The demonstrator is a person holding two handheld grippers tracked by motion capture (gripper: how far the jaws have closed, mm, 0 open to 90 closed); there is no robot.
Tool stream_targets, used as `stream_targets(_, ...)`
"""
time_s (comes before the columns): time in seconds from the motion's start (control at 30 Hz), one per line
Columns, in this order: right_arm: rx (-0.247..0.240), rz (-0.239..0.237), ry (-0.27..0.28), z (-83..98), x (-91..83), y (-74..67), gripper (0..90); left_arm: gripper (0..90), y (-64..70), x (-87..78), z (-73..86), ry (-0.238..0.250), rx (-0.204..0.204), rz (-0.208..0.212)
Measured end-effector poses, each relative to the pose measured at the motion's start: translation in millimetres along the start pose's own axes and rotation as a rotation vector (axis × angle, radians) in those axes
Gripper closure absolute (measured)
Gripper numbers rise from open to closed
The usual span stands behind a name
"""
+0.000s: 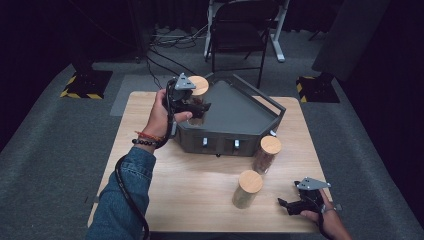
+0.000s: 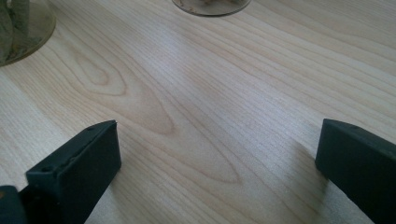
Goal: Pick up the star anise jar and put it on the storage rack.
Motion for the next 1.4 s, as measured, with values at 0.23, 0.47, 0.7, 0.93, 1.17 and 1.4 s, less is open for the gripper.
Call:
stream_targets(0.23, 0.000, 0.000, 0.000, 0.0, 0.0, 0.0, 0.0, 24.6, -3.0, 16.9, -2.4, -0.015, -0.020, -0.024)
stream_targets(0.47, 0.000, 0.000, 0.000, 0.0, 0.0, 0.0, 0.0, 24.6, -10.5, 30.8, -0.7, -0.016, -0.061, -0.058)
stream_targets(0.7, 0.001, 0.000, 0.000, 0.0, 0.0, -0.1, 0.0, 24.6, -18.9, 42.1, 2.9, -0.011, -0.104, -0.093)
stream_targets(0.93, 0.001, -0.001, 0.000, 0.0, 0.0, 0.0, 0.0, 24.6, -21.4, 52.7, 5.8, -0.014, -0.123, -0.104)
stream_targets(1.17, 0.001, -0.001, 0.000, 0.0, 0.0, 0.0, 0.0, 24.6, -20.7, 64.9, 9.9, -0.023, -0.131, -0.109)
stream_targets(1.4, 0.001, -0.001, 0.000, 0.0, 0.0, 0.0, 0.0, 24.6, -19.1, 72.7, 13.5, -0.039, -0.129, -0.111)
Point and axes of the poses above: each handheld gripper's, and its own axes: x roughly forward along the jaws, z roughly out of its underside, y roughly to its right, the point moved 2 cm from there along x, roughly forward along the jaws, and after that the axes turned 14 degrees about -x, right-handed, at the moved point
